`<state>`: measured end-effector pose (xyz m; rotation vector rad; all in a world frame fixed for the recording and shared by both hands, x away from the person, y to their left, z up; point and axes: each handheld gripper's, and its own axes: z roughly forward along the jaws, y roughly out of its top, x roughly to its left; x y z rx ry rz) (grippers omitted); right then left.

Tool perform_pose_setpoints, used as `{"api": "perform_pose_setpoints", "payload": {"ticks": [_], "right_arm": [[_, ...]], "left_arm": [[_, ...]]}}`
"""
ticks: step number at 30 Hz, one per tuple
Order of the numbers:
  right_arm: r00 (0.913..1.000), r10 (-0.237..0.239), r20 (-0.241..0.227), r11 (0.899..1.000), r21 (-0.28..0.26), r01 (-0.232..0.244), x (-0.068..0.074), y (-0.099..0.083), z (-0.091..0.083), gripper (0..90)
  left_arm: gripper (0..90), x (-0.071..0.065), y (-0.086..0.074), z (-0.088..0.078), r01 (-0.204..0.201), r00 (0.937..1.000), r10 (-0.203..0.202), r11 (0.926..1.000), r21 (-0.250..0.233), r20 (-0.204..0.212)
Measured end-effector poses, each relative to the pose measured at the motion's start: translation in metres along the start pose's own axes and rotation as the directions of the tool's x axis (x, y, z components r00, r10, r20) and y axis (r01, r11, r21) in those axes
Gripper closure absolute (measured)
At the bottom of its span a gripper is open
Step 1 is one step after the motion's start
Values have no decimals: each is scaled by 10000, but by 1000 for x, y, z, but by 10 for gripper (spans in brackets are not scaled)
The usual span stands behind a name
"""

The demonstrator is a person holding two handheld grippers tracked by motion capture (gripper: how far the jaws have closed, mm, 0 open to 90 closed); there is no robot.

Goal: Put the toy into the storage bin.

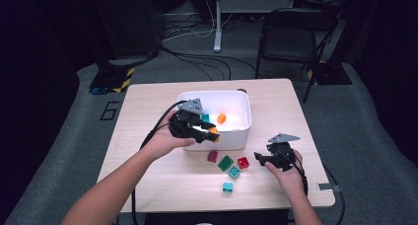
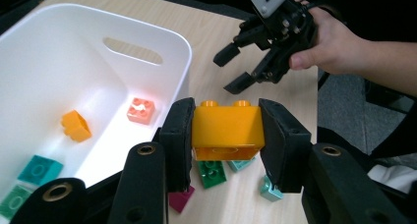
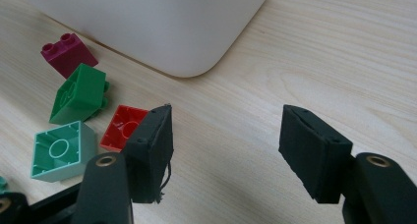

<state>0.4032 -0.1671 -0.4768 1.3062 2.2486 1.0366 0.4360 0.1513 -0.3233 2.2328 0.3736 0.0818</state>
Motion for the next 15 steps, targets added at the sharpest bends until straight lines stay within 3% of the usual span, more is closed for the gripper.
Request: {"api": "perform_pose_setpoints", "payload": {"ticks": [15], "right_arm": [[10000,-5,7,10000,-2,5,0,0,0,367]], "left_arm": [[589,42,17,13,392,9985,-393,9992,-40,-377]]}}
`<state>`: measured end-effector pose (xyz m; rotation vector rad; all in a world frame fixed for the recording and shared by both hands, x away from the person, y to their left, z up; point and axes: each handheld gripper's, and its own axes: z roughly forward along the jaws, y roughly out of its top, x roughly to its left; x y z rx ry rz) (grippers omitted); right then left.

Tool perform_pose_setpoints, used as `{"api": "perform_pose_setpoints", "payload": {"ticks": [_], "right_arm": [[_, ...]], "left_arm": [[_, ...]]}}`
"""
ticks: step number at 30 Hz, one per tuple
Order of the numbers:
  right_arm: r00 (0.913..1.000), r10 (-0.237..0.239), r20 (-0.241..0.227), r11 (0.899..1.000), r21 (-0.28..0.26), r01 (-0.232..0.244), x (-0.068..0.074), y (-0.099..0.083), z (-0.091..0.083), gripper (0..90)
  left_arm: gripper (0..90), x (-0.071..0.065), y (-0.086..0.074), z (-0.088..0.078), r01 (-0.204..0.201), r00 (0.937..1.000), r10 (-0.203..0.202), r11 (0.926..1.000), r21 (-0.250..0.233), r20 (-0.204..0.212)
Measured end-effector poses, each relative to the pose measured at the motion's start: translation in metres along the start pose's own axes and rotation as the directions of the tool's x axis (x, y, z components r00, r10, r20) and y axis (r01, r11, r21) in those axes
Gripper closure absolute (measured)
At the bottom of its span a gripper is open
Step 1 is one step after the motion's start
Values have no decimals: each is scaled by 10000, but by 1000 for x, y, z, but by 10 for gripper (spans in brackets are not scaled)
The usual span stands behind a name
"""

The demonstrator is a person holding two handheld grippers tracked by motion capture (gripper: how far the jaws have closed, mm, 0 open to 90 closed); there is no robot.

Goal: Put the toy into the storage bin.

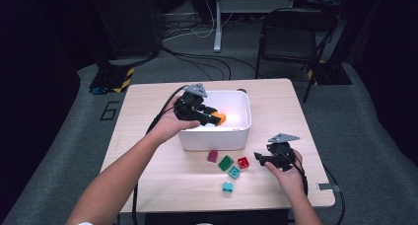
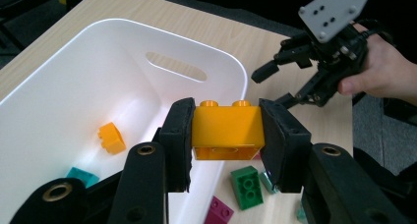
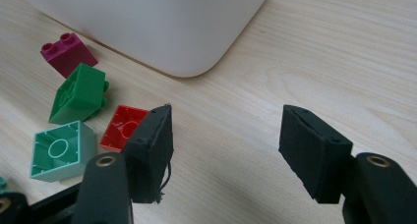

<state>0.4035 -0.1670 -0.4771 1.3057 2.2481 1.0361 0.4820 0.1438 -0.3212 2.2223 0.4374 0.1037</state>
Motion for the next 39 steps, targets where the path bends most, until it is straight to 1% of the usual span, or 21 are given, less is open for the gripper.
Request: {"api": "perform_pose_setpoints", "payload": {"ticks": [1,2,3,5,6,8,9,10,12,13,14,16,17,20,23,24,25,28,29,35,39], "right_arm": [[10000,0,0,10000,0,0,0,0,0,367],[10000,-20,11,10000,1,20,0,0,0,367],[10000,-24,11,10000,2,24,0,0,0,367],[10000,-53,1,10000,3,53,0,0,0,367],[10000,-58,-16,10000,-6,58,0,0,0,367],[10000,37,-11,10000,11,-37,0,0,-1,367],[10000,31,-10,10000,1,-31,0,0,-1,367],[10000,34,-13,10000,-6,-34,0,0,-1,367],[10000,17,-31,10000,-36,-17,-1,0,-1,367],[10000,17,-31,10000,-36,-17,-1,0,-1,367],[10000,3,-30,10000,-7,-3,0,0,-1,367],[10000,-5,-36,10000,-5,5,0,1,0,367],[10000,-76,-45,10000,-3,76,0,1,0,367],[9999,-87,-62,10000,-6,87,0,1,0,367],[9999,-94,-38,10000,4,94,0,1,0,366],[9999,-102,-25,9999,6,102,0,1,0,366],[10000,-86,-31,10000,12,86,0,1,0,366],[10000,-74,-56,10000,-2,74,0,1,0,366],[10000,-87,-39,10000,-4,87,0,1,0,366],[9999,-129,-41,9999,-16,129,0,1,0,366],[10000,-90,-38,10000,-22,90,-1,1,0,366]], "left_arm": [[589,4,1,2,60,10000,-60,10000,-16,-34],[590,10,2,6,236,9996,-237,9997,-77,-127],[590,13,2,9,256,9995,-258,9996,-102,-165],[590,20,2,14,454,9988,-457,9988,-200,-184],[589,20,2,14,454,9988,-457,9988,-200,-184],[590,29,0,24,557,9983,-561,9983,-197,-185],[590,32,0,27,618,9978,-623,9979,-193,-219],[589,32,0,27,618,9978,-623,9979,-193,-219],[589,40,-2,36,679,9973,-682,9976,-127,-284],[589,40,-2,36,679,9973,-682,9976,-127,-284],[590,45,-4,41,736,9968,-738,9972,-105,-302],[590,47,-4,43,714,9969,-716,9974,-71,-323],[589,52,-6,47,747,9967,-749,9972,-69,-322],[590,56,-7,51,783,9962,-786,9969,-88,-372],[589,63,-11,58,842,9955,-838,9964,67,-437],[590,64,-12,60,909,9947,-906,9958,54,-482],[589,66,-12,61,889,9948,-884,9960,89,-513],[589,72,-14,64,998,9933,-988,9949,142,-608],[589,73,-14,65,1090,9921,-1079,9939,138,-642],[588,79,-18,71,1271,9890,-1231,9908,456,-820],[587,81,-20,74,1248,9884,-1171,9892,772,-971]]}}
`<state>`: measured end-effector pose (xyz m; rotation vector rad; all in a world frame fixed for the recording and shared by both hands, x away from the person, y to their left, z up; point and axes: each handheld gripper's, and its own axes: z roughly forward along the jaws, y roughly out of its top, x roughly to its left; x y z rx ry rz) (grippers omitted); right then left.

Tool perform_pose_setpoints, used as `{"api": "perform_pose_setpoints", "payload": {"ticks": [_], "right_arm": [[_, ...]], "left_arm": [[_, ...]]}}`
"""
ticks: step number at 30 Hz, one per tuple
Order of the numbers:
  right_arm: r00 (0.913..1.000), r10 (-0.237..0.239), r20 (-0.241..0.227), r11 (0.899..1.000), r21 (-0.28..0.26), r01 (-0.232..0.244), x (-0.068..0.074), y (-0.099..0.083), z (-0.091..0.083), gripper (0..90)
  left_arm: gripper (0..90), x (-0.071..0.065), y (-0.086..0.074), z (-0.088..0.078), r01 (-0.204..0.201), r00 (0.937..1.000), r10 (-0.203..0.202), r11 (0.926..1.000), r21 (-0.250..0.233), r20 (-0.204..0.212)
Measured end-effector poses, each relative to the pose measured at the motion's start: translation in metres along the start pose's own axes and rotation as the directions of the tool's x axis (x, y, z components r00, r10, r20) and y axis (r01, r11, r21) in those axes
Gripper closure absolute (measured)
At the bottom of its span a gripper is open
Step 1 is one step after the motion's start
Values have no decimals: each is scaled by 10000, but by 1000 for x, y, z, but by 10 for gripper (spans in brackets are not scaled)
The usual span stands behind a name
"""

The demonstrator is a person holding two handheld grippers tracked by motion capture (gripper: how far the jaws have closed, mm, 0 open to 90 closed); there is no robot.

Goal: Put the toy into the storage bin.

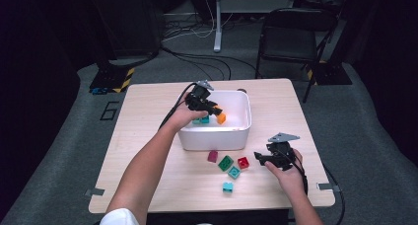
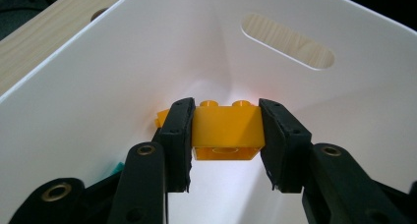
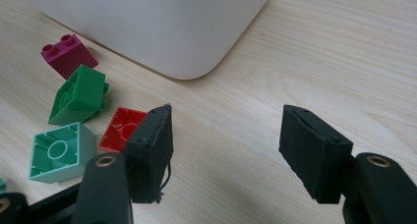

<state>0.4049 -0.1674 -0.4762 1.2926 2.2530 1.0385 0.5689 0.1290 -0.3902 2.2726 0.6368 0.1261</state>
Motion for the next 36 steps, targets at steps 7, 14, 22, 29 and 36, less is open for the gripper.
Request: {"api": "perform_pose_setpoints", "payload": {"ticks": [7,14,22,29,36], "right_arm": [[10000,27,9,10000,-6,-27,0,0,0,365],[10000,12,13,10000,31,-12,0,0,1,364],[10000,-34,8,10000,57,34,0,-1,1,362],[10000,46,18,10000,54,-46,0,-1,1,362],[10000,30,66,9999,101,-31,0,-1,2,361]], "left_arm": [[568,0,-3,4,-10,9997,21,9988,483,-226],[534,-5,-2,-6,-314,9986,330,9988,383,-407],[536,-14,1,-27,-563,9972,557,9984,-106,-500],[540,-31,3,-55,-792,9963,762,9939,-773,-410],[544,-46,-1,-82,-1063,9941,1031,9882,-1105,-340]]}}
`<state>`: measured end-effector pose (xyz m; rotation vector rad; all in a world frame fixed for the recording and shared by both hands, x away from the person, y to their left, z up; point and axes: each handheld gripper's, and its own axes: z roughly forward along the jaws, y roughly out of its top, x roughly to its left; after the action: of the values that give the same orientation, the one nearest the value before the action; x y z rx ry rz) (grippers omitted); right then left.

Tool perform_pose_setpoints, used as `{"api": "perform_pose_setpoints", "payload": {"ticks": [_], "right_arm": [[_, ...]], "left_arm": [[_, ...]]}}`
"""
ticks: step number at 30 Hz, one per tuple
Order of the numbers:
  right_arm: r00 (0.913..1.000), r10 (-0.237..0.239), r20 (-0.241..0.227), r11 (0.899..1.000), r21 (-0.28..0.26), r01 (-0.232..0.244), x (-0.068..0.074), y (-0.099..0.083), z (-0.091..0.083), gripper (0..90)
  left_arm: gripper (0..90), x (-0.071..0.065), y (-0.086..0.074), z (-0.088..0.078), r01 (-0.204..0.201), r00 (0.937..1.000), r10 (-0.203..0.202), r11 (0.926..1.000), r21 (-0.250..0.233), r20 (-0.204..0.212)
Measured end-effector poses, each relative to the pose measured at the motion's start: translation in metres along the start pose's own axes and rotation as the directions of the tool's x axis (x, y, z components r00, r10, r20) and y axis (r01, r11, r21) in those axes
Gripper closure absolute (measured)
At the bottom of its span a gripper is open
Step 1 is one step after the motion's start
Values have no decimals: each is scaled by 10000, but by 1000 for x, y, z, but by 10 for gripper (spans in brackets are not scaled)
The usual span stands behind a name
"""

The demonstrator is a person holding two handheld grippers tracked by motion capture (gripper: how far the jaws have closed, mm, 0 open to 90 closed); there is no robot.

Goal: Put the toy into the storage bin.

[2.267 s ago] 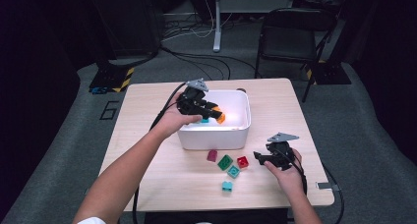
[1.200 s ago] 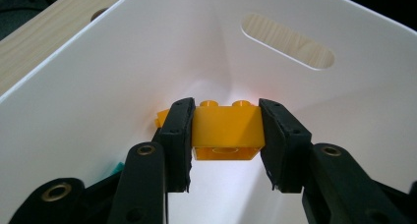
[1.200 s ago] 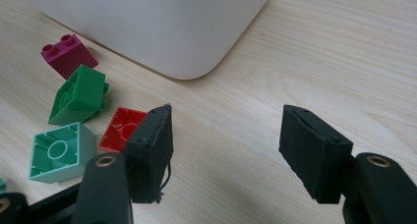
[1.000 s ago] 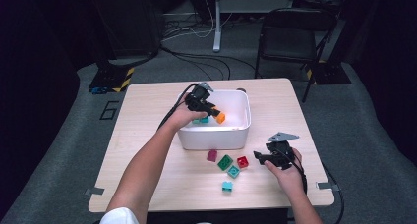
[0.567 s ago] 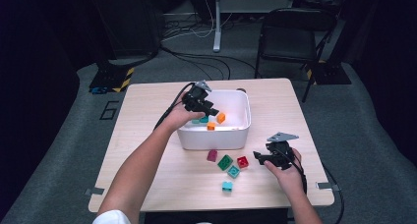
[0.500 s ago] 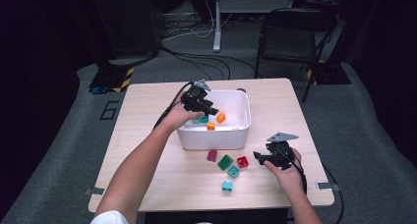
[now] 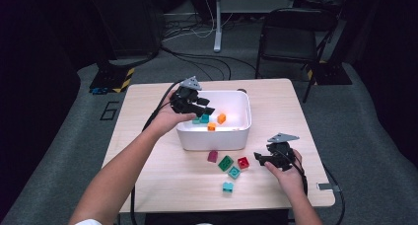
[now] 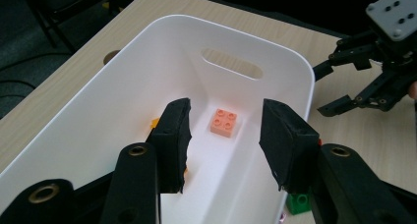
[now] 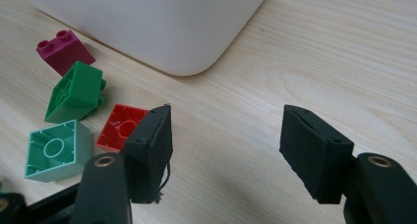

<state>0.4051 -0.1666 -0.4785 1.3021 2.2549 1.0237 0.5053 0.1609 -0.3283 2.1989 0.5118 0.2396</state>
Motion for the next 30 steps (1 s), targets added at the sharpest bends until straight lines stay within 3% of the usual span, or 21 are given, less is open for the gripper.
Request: {"api": "perform_pose_setpoints", "payload": {"ticks": [8,9,17,30], "right_arm": [[10000,-1,16,10000,5,1,0,0,0,361],[10000,-4,-6,10000,2,4,0,0,0,361],[10000,-47,-21,10000,3,48,1,0,0,358],[10000,-34,-23,10000,22,34,1,0,0,354]], "left_arm": [[549,-19,-1,-15,-297,9992,297,9996,-7,251],[550,-25,-2,-18,-519,9980,518,9986,31,352],[551,-51,-10,-23,-984,9919,986,9951,-65,799],[555,-75,-36,-18,-959,9893,953,9954,3,1105]]}}
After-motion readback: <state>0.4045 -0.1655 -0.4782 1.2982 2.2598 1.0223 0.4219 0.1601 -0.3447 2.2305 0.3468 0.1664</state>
